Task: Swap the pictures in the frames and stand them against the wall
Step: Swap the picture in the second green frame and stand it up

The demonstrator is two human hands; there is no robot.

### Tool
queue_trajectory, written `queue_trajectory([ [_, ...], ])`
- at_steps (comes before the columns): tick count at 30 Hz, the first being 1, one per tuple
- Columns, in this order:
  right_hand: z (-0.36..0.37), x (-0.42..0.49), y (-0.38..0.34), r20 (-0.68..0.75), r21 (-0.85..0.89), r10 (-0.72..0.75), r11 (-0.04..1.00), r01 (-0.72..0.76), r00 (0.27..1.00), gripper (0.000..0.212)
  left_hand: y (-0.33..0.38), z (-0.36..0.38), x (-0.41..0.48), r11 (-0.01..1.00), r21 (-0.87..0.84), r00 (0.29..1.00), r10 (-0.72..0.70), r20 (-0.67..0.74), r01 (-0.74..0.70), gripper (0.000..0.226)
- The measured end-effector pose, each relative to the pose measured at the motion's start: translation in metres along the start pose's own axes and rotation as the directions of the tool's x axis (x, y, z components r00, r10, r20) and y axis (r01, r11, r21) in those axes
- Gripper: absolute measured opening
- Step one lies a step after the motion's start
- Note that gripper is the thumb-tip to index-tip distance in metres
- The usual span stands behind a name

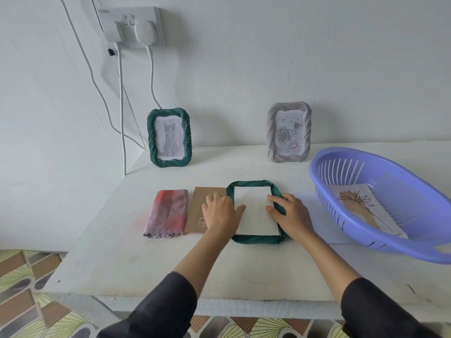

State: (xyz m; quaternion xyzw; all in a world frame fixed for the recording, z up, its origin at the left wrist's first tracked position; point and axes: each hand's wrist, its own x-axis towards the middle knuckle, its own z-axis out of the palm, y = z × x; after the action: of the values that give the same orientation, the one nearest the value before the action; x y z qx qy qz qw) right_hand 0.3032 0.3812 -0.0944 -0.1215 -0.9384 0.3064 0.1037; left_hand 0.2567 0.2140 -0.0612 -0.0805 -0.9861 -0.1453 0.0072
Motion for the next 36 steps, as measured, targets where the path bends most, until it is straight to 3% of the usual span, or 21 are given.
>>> queue_trajectory([
  [9,0.002,-0.004,-0.004,-0.128,-0.064,-0.064,0.996,0.056,0.990,0.037,0.000,0.009,0.000,0.971,-0.221,0.995,-0.101,-0.017,0.095,0.031],
  [14,-0.005,-0.012,-0.020,-0.266,-0.177,-0.221,0.968,0.178,0.938,0.045,-0.001,0.005,0.003,0.912,-0.384,0.986,-0.164,-0.021,0.143,0.018],
  [17,-0.033,-0.019,-0.038,-0.468,-0.253,-0.313,0.943,0.214,0.826,0.026,-0.002,-0.005,0.002,0.780,-0.607,0.983,-0.184,0.014,0.155,0.010],
  [18,-0.048,-0.022,-0.041,-0.503,-0.289,-0.305,0.941,0.176,0.808,0.028,-0.001,-0.011,0.002,0.711,-0.683,0.982,-0.185,0.045,0.165,0.010],
  [19,-0.065,-0.026,-0.042,-0.486,-0.331,-0.266,0.938,0.106,0.833,0.035,0.000,-0.016,0.001,0.646,-0.742,0.980,-0.181,0.077,0.178,0.011],
  [22,-0.112,-0.037,-0.030,-0.201,-0.476,0.031,0.870,-0.125,0.979,0.054,0.011,-0.029,-0.002,0.506,-0.830,0.972,-0.118,0.204,0.236,0.018],
  [24,-0.125,-0.041,-0.022,-0.053,-0.450,0.162,0.877,-0.168,0.985,0.059,0.025,-0.030,-0.006,0.438,-0.855,0.956,-0.043,0.289,0.278,0.017],
  [29,-0.139,-0.038,-0.011,0.013,-0.251,0.106,0.963,-0.099,0.994,0.053,0.069,-0.009,-0.018,0.414,-0.843,0.914,0.058,0.401,0.344,0.021],
  [36,-0.173,-0.026,0.005,0.021,-0.046,0.044,0.998,-0.043,0.999,0.047,0.119,0.024,-0.016,0.462,-0.814,0.911,0.029,0.411,0.352,0.036],
])
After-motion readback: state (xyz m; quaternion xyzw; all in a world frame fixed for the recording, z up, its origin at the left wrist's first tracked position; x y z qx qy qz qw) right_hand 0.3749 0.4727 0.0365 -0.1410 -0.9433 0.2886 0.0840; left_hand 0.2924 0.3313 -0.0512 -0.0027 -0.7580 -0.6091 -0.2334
